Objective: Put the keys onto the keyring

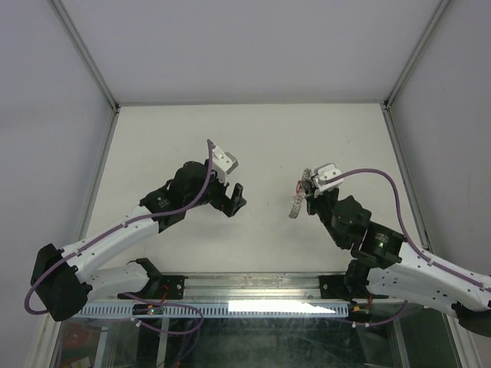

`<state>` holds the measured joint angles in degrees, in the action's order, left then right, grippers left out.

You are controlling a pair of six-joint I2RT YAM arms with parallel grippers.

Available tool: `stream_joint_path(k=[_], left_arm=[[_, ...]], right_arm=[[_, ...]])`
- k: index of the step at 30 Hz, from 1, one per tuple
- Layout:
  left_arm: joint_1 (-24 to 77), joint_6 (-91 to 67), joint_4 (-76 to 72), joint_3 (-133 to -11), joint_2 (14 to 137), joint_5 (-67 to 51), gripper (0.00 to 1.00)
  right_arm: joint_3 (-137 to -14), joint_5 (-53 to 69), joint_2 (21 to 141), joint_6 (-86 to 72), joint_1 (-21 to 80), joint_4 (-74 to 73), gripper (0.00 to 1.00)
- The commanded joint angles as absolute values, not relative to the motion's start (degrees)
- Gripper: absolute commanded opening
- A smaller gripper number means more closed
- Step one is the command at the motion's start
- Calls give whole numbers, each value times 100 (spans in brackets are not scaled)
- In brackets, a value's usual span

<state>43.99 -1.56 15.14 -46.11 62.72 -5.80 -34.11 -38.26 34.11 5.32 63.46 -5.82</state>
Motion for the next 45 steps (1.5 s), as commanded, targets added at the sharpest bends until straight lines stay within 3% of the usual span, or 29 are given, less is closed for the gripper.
stream_joint_path(k=[1,7,28,33,34,35,37,42,44,45], left_arm=[[4298,-557,960,-4563,5995,-272,96],[4288,-705,978,-4482,5873,121,99],[4275,-756,1622,-4438,5081,996,99],[4259,-870,1728,-4408,4960,1196,99],[4250,-896,1753,-4404,4950,1209,99],[4238,-929,1769,-4399,4957,1205,99],[4215,-1039,1775,-4401,4978,1211,99],[4208,-1409,1758,-4500,5081,1290,99],[4205,-1679,1795,-4555,5069,1447,99],[4209,-1775,1850,-4586,5045,1511,99]], right_arm=[[-4547,-4557,3847,647,6239,-2164,0],[-5302,-3716,5184,629,6153,-3522,0],[-5091,-325,7695,-63,5593,-285,2],[-4899,375,7777,-480,5331,572,27],[-4848,464,7700,-635,5220,676,34],[-4802,571,7588,-797,5094,725,47],[-4722,834,7332,-1164,4747,719,59],[-4733,1051,6494,-2095,3911,-118,70],[-4761,1254,6174,-2292,3562,-477,88],[-4790,1287,6010,-2329,3428,-685,90]])
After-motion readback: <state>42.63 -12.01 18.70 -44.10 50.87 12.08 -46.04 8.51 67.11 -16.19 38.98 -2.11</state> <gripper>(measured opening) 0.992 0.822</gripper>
